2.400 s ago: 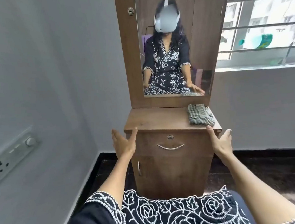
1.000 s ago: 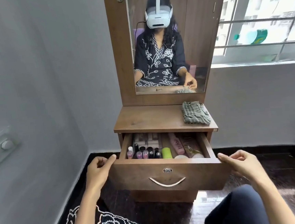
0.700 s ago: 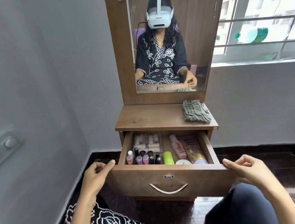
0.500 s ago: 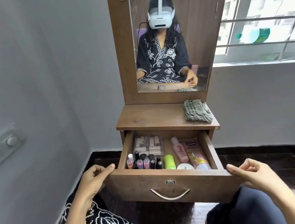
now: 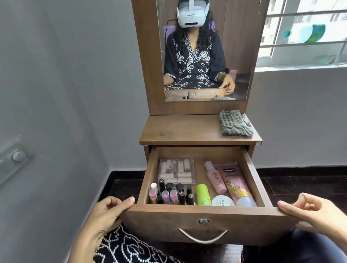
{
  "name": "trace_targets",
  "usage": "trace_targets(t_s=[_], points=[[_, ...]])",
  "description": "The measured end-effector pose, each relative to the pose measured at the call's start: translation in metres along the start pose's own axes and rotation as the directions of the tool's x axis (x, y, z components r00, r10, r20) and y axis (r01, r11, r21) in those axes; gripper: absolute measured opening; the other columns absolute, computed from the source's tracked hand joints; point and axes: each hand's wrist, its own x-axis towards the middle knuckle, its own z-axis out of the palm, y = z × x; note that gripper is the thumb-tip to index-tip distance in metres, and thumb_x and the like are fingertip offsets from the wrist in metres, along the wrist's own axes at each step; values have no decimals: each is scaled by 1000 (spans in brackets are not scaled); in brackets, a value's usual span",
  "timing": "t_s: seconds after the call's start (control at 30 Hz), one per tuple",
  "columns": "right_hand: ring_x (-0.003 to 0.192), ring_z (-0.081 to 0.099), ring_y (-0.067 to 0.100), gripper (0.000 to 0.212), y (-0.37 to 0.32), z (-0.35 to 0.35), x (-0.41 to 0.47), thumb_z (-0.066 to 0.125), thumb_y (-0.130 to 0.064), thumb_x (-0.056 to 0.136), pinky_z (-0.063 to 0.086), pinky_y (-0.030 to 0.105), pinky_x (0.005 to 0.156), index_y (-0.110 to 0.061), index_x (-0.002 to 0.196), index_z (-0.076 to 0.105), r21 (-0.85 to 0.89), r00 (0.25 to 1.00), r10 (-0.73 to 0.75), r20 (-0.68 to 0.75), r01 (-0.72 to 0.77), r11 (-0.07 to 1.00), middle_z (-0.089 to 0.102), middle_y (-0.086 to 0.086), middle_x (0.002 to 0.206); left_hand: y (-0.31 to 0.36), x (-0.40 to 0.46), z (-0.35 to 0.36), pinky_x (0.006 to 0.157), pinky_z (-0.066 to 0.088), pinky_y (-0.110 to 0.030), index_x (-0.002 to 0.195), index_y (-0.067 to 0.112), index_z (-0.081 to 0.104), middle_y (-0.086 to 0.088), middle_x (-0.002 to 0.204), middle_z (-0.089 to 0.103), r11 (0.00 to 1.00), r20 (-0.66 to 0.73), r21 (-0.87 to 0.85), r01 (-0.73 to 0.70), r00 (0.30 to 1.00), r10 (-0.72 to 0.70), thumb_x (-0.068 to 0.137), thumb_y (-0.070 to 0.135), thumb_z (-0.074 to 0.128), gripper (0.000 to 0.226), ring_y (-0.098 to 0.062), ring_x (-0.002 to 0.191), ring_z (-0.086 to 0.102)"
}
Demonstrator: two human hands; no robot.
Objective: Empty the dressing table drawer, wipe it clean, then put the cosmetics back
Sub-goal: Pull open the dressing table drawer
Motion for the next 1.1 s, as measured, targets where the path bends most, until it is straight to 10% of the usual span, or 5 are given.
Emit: trace_targets(t_s=[0.73, 1.1], points=[[65, 55, 15, 31, 7, 1, -19, 78, -7, 71, 50, 14, 43, 7, 70, 50, 24, 997, 27, -73, -25, 999, 55, 14, 67, -21, -15, -6, 59, 36, -29, 61, 11, 45, -3, 59, 47, 993, -38, 55, -104, 994, 106, 73, 21, 77, 35, -18, 62, 40], [60, 59, 9, 34, 11, -8, -17, 69, -5, 80, 50, 33, 66, -8, 53, 49, 106, 996, 93, 8, -94, 990, 55, 10, 59, -17, -25, -9, 67, 42, -35, 62, 14, 50, 3, 59, 51, 976, -32, 168, -140, 989, 148, 56, 46, 75, 42, -18, 65, 46]])
